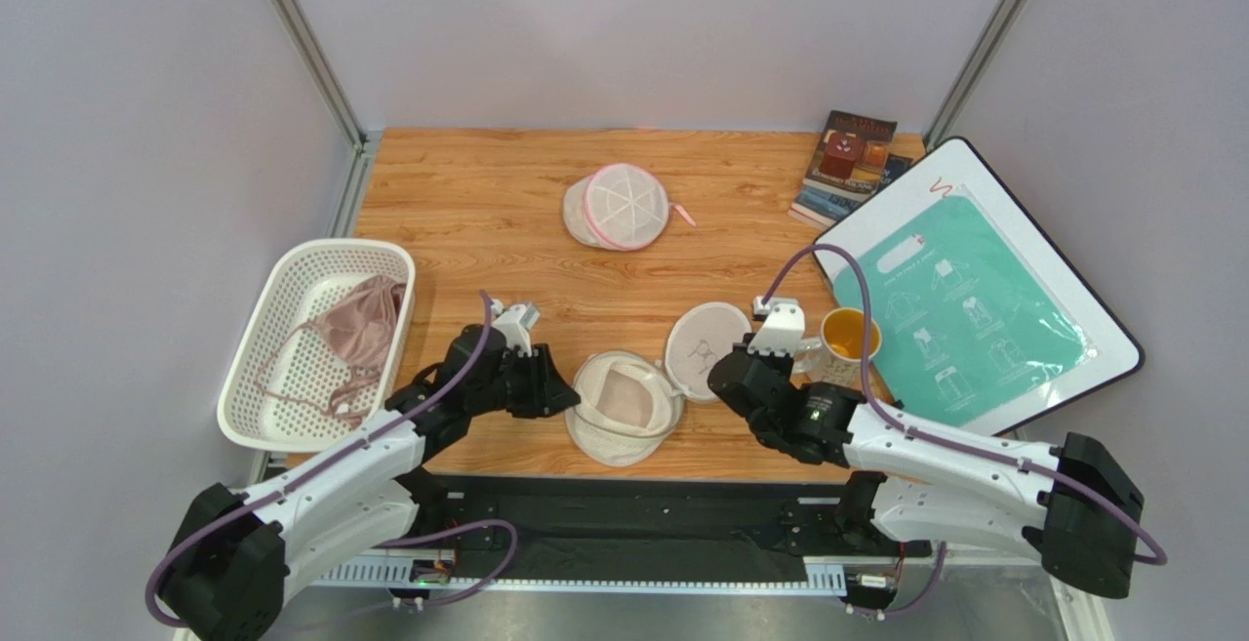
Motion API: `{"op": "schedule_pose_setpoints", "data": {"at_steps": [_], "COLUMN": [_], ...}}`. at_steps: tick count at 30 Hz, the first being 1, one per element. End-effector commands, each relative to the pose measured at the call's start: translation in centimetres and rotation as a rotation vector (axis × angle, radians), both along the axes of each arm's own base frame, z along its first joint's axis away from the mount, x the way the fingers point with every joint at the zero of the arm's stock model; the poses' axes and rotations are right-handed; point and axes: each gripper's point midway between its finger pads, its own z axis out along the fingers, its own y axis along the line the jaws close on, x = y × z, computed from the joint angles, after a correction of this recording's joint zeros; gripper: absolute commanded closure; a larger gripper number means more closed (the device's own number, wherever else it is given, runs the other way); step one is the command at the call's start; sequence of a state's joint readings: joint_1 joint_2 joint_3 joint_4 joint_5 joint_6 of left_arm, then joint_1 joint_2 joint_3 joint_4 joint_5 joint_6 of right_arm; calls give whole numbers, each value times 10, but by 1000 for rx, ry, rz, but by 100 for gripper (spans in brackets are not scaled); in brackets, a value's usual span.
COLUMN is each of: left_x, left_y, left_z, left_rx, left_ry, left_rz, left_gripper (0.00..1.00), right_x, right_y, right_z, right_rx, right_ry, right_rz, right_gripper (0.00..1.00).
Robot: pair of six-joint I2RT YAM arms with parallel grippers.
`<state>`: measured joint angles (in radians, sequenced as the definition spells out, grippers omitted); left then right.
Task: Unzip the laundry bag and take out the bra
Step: Close the laundry bag at the center of the board.
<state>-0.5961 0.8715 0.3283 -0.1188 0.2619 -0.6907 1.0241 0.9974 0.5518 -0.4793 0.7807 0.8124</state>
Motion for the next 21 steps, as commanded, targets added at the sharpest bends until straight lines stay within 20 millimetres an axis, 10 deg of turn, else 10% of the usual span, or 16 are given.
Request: {"op": "schedule_pose_setpoints", "data": {"at_steps": [1, 9, 21], "left_x": [0, 3, 10], "left_y": [-12, -15, -15], "left_z": [2, 2, 6], "left_rx": [-66, -78, -77], "left_ry": [-7, -18, -26], "left_rz": [-20, -16, 8], "left_gripper": [61, 100, 100], "right_x": [9, -9, -46], "right_y": [10, 32, 76], "right_z": [43, 80, 101], "right_rx": [-13, -128, -214], "right_ry": [-186, -387, -480], "right_rz": [-18, 42, 194], "right_gripper": [100, 100, 100]}}
